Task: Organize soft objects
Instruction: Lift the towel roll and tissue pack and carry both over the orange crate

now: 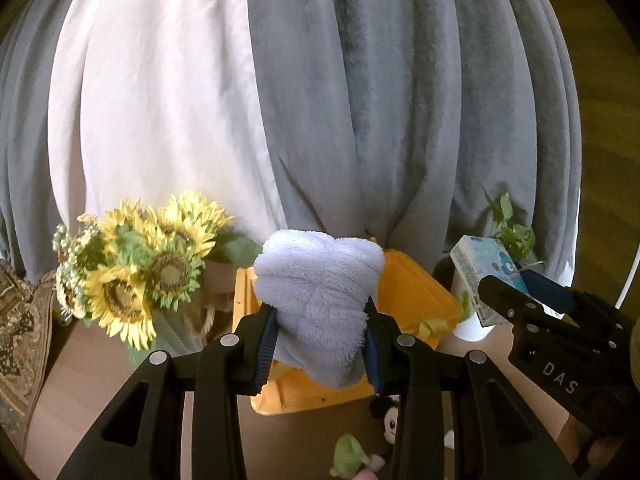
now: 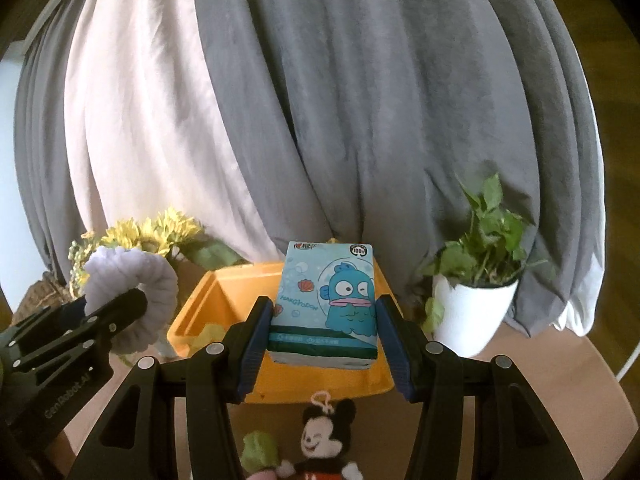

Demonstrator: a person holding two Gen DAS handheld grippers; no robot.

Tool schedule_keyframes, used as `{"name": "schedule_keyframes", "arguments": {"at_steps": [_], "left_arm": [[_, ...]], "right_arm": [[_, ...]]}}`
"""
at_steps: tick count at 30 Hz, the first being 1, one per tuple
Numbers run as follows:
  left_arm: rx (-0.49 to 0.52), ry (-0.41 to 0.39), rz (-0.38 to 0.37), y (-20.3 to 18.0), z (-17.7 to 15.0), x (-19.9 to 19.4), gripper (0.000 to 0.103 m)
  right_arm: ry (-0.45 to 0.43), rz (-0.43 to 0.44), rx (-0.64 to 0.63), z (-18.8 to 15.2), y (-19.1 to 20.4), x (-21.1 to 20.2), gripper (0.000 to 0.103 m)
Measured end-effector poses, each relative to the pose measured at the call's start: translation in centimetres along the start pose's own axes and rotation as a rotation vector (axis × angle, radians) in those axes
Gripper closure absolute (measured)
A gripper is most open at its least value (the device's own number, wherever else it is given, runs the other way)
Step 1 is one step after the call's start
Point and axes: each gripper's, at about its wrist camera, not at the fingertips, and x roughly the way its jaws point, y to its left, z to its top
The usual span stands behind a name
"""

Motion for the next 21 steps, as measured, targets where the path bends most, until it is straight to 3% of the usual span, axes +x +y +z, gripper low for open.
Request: {"name": "schedule_keyframes", "arguments": {"at_steps": [12, 21], "left_arm": [[0.013, 0.017, 0.001, 1.3, 1.3, 5.3, 0.066], [0.005, 0.082, 0.002, 1.8, 0.9, 10.2, 0.066]], "right_arm": [[0.011, 0.026, -0.009, 1.8, 0.5, 4.9, 0.049], [0.058, 0.030, -0.017, 1.9, 0.4, 9.6, 0.049]]}}
